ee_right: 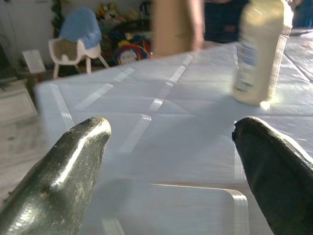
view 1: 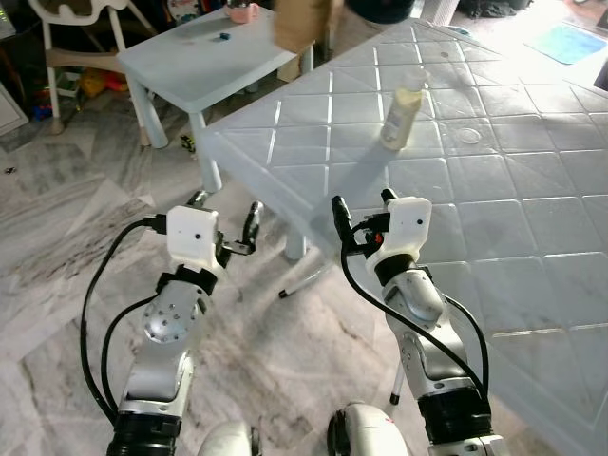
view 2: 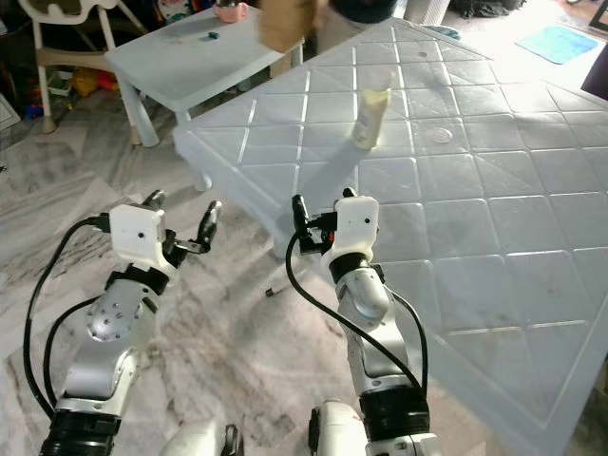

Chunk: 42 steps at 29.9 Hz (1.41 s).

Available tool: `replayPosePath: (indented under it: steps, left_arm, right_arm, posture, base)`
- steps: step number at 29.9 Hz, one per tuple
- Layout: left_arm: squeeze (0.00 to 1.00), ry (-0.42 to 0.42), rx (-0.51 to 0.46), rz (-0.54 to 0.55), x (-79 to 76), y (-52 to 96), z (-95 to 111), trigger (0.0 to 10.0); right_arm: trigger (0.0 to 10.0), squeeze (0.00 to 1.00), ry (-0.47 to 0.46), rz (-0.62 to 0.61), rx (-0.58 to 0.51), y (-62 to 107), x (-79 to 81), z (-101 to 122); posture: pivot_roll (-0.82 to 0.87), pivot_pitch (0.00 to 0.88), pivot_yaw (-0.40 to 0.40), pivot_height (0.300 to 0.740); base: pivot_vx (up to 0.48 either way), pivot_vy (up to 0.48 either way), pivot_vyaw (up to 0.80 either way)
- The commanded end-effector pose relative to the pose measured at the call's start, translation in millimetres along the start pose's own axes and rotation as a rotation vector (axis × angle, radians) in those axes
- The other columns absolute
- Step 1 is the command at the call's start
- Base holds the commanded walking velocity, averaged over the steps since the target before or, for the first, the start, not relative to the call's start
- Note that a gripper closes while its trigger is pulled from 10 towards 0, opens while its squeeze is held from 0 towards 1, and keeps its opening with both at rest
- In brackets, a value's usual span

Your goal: Restocking fridge

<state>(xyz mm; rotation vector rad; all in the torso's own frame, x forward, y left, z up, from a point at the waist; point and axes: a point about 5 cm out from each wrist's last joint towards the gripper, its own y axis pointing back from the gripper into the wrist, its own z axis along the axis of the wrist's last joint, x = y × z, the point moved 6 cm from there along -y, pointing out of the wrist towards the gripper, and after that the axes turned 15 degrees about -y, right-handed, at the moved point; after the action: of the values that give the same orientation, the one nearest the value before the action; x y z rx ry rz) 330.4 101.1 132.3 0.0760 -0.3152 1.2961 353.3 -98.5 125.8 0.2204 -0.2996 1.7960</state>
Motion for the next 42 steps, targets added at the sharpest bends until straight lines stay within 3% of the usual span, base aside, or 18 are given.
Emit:
replayPosePath:
  steps: [1,10,14,17,21,31,42]
  left_arm:
    - [0.00,-0.010,-0.006,0.002,3.9,-0.1,3.4,10.0]
    - [0.00,-0.025,-0.011,0.003,4.0,-1.6,4.2,10.0]
    - [0.00,-0.111,-0.006,0.068,22.5,1.4,5.9,10.0]
    - [0.00,-0.131,0.019,0.092,30.8,6.9,1.3,10.0]
    - [0.00,-0.144,0.087,0.139,42.7,26.5,-19.4,10.0]
    - [0.00,-0.127,0.081,0.118,31.8,24.4,-16.5,10.0]
    - [0.00,-0.139,0.064,0.048,22.7,23.5,-13.1,10.0]
  right_arm:
    - [10.0,0.00,0.005,0.009,-0.030,-1.2,2.8,7.7]
    - [10.0,0.00,0.056,0.001,-0.060,-3.0,1.0,12.9]
    - [10.0,0.00,0.094,-0.005,-0.095,-6.2,-2.9,24.9]
    - [10.0,0.00,0.119,-0.022,-0.120,-6.2,-6.7,32.4]
    - [10.0,0.00,0.215,-0.102,-0.179,-4.2,-23.9,48.0]
    - [10.0,0.00,0.291,-0.174,-0.272,-22.2,-36.7,80.6]
    - [10.0,0.00,0.239,-0.200,-0.310,-55.9,-49.9,112.2]
  posture:
    - [0.04,0.122,0.019,0.740]
    - [0.05,0.124,0.016,0.740]
    - [0.07,0.142,0.021,0.740]
    - [0.08,0.147,0.022,0.740]
    - [0.07,0.153,0.022,0.740]
    - [0.08,0.153,0.037,0.740]
    - [0.10,0.170,0.063,0.740]
  base:
    - [0.412,0.244,-0.80]
    - [0.371,0.301,-0.27]
    - [0.000,0.000,0.00]
    - [0.000,0.000,0.00]
    - [0.000,0.000,0.00]
    - [0.000,0.000,0.00]
    - [0.000,0.000,0.00]
